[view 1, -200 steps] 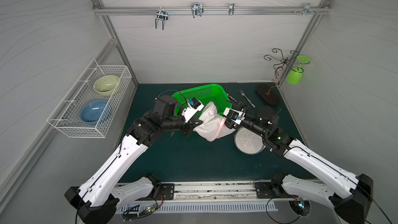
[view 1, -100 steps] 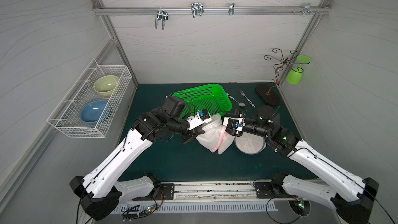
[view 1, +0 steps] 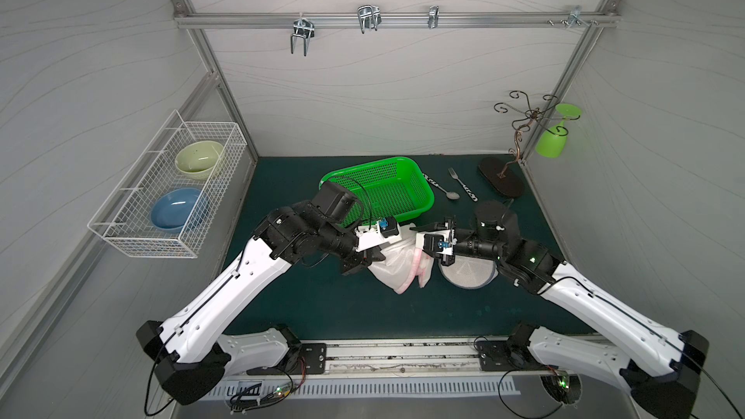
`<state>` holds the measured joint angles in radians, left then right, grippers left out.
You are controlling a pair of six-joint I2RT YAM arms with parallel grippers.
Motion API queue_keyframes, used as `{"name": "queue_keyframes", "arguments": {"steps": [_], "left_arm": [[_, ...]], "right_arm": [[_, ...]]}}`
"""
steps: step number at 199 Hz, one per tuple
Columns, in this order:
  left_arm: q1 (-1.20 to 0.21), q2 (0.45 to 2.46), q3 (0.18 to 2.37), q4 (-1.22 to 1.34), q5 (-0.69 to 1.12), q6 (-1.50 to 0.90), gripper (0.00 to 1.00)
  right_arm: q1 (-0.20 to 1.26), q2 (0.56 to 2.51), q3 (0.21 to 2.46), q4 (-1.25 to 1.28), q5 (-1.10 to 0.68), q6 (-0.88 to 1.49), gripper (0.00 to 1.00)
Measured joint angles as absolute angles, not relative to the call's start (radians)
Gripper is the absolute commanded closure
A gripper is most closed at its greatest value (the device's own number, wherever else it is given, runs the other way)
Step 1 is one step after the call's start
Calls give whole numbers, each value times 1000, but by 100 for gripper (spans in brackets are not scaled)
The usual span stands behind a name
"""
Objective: Turn the laundry bag inside out
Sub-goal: Turn over the laundry bag.
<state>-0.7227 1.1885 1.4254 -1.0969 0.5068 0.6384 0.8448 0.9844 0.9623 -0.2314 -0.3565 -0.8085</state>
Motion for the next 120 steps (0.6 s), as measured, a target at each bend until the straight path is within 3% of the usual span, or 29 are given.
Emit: {"name": "queue_keyframes", "arguments": {"steps": [24,42,49,65,77,99,120], "left_arm": [[-723,1194,1438,-1108,495,645,100],[-722,1196,1447,-1112,484,644,91],[-722,1196,1447,-1113,482,644,82],[-723,1195,1447,-1084,471,642,52],[-723,1188,1445,-1052,446,628,38],[-723,1128,1403,-936,345,589,26],[-723,1016,1319,-807,234,535,25]], "right_arm": [[845,985,971,-246,-375,-804,89],[845,985,975,-271,-382,-786,100],[845,985,975,-276,-386,-780,100],[845,986,975,-284,-403,-752,100],[847,986,975,-287,-405,-722,100],[849,985,975,-289,-370,-620,100],[850,985,976,-296,-266,-455,100]]}}
